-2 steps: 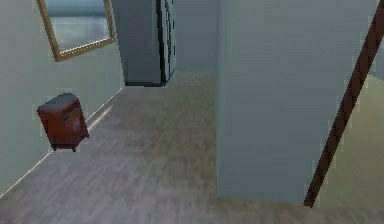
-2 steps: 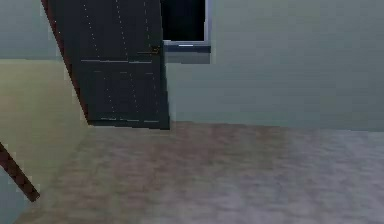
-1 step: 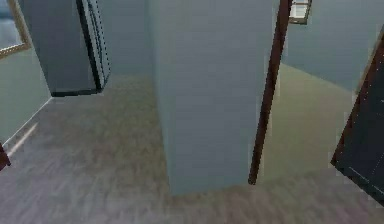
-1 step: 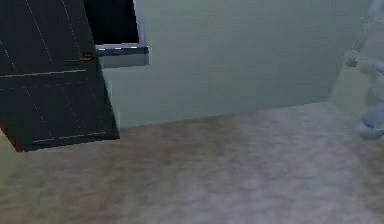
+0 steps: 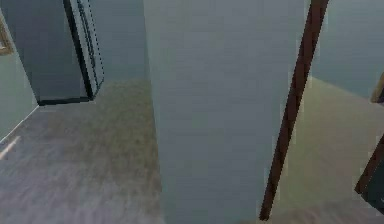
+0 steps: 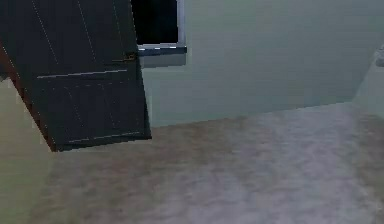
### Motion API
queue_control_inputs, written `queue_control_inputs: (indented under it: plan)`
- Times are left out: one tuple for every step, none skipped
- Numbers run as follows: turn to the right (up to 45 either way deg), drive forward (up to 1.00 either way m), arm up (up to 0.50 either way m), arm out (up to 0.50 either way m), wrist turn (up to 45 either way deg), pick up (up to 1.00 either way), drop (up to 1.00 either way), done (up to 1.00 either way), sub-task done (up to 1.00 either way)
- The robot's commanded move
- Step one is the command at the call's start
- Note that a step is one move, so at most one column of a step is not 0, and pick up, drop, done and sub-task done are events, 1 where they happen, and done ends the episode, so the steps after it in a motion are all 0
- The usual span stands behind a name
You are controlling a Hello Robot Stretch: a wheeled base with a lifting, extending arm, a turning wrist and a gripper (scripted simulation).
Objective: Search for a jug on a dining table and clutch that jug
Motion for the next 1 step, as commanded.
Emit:
queue_control_inputs:
  plan:
    - [-45.0, 0.00, 0.00, 0.00, 0.0, 0.00, 0.00, 0.00, 0.00]
